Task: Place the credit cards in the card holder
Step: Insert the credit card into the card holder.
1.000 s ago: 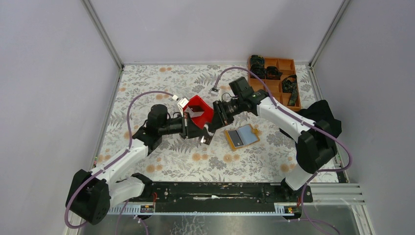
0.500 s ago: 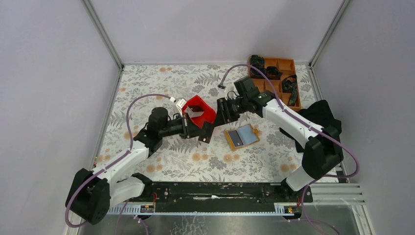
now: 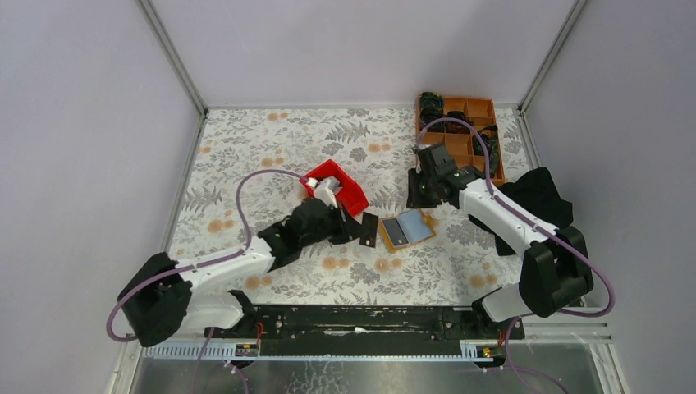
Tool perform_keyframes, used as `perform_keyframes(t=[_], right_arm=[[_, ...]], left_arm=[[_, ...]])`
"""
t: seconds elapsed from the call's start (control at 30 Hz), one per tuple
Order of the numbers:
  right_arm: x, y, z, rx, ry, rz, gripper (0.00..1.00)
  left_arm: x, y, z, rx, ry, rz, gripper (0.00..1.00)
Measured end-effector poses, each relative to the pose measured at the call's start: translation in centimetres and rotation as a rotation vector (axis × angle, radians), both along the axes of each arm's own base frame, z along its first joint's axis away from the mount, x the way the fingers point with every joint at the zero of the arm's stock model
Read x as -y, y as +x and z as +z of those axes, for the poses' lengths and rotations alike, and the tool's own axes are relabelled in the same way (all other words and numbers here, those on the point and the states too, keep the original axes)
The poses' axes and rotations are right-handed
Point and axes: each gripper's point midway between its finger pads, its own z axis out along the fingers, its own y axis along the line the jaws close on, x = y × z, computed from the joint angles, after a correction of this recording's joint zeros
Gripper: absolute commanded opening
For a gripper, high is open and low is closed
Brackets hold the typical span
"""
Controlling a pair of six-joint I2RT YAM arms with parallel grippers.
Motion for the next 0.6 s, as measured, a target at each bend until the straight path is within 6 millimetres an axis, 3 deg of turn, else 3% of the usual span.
perform_keyframes(t=[0.13, 0.27, 0.37, 0.6], right_arm=[[1.8, -0.2, -1.9, -0.035, -0.065, -0.066, 0.14], [3.3, -0.3, -2.9, -0.047, -0.104, -0.119, 0.07], [4.3, -0.2, -3.4, -0.055, -0.124, -0.155, 0.04], [5.9, 0.2, -5.2, -0.097, -0.159, -0.212, 0.0]], left_arm=[[2.3, -0.2, -1.2, -0.03, 0.039, 0.058, 0.0], [4.4, 0.5, -1.2, -0.031, 0.047, 0.133, 0.0], [5.6, 1.2, -1.1, -0.027, 0.048, 0.185, 0.0], [7.0, 2.3, -4.3, -0.068, 0.103, 0.265, 0.0]])
